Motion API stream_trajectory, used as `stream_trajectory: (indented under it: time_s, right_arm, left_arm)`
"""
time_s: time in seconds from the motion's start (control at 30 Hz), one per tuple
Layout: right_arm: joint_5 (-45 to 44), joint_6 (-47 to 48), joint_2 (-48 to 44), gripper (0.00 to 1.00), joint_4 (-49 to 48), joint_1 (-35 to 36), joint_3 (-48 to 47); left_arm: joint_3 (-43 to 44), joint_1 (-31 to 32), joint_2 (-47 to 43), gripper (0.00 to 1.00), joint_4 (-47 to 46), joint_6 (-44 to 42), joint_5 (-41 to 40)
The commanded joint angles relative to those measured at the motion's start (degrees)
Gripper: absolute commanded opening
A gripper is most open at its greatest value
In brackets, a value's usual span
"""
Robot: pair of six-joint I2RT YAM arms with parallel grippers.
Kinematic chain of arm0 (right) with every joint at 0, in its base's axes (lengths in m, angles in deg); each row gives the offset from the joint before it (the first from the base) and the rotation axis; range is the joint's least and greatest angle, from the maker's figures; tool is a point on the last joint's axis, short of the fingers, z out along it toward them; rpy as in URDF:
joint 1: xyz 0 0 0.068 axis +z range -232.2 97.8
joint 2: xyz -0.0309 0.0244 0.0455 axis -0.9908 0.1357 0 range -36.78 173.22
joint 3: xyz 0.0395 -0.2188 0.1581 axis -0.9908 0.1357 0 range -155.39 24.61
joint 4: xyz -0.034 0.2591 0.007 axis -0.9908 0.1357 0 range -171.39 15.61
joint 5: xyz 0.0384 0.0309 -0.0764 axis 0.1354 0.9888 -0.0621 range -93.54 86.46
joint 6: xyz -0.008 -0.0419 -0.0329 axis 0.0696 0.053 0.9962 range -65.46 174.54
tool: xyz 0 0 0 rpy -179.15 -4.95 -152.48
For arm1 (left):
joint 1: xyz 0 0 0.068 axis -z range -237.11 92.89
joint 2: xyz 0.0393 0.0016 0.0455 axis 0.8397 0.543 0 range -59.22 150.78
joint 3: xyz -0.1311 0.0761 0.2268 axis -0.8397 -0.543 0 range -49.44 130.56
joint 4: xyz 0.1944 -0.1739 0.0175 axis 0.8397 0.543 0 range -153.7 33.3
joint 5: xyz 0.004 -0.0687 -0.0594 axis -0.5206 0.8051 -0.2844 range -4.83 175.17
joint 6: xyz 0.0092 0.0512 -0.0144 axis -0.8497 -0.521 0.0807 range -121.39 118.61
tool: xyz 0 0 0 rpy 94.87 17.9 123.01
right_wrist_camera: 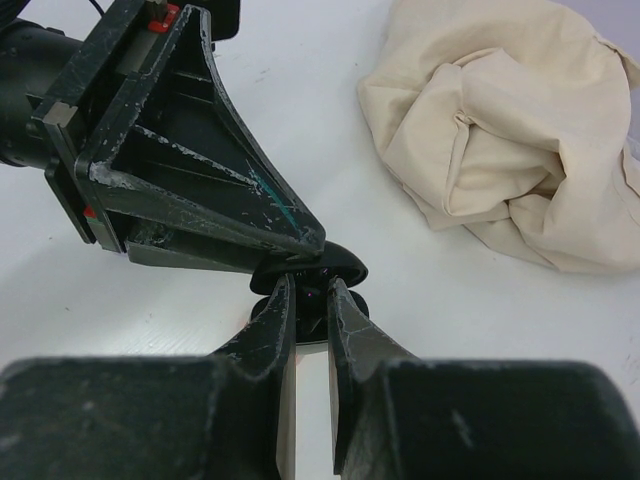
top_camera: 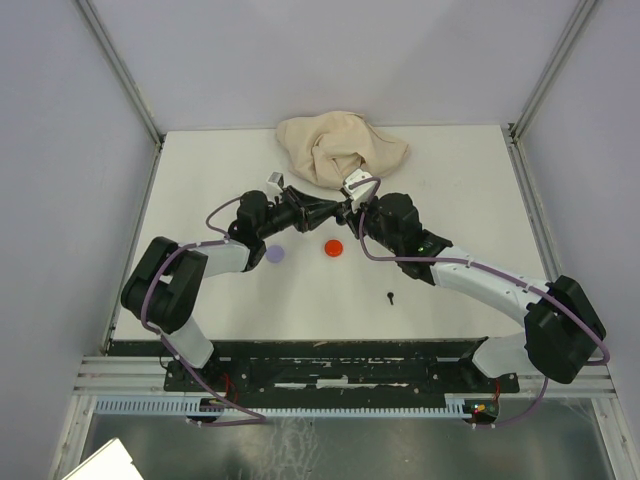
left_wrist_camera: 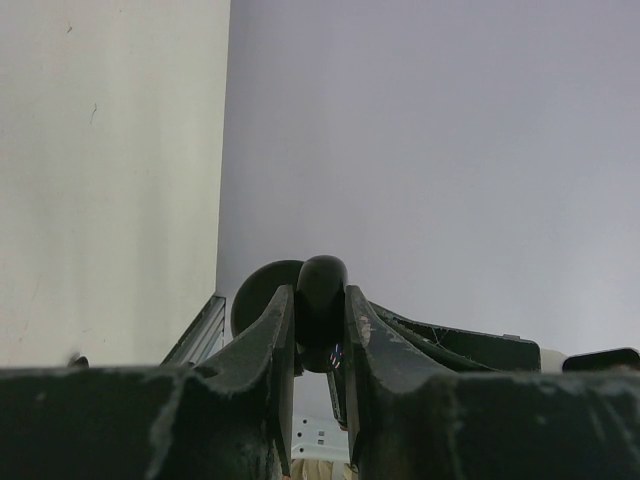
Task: Insert the wireless bluetooth earbuds into the charging case
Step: Place the earbud in the charging case, then pick up the earbud from the center of the board.
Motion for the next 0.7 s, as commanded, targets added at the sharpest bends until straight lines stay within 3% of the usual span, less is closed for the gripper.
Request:
stream_trajectory:
  time_s: [0.0,0.2,0.33,0.47,0.67]
  right_arm:
    - [0.99,-0.55,0.42,0.11,1.89,0.42,-1.44]
    - [3.56,-4.54,-1.27,0.42,4.38,0.39,-2.97]
    - [2.48,-7.49,-4.82,0.56,4.04,0.37,-3.01]
    - [-7.35,-10.84,-9.31,0.64,8.31,-0.35,-4.96]
    - [-18.85,-18.17,-10.18,0.65,31.61,-2.95,-14.66]
  left_arm:
    - [2.68,0.05,-1.8,0.03,-2.35,-1.46,0.31]
    - [3.05,0.03,-1.16,0.03,-2.17,-2.0,-0.07]
    - [3.05,0.03,-0.67,0.03,-1.96,-2.84,-0.39]
    - [2.69,0.01,-0.14,0.03,-2.42,-3.99,-0.57]
    - [1.2,-0.8,-0.19,0.03,-2.49,-6.95,-0.12]
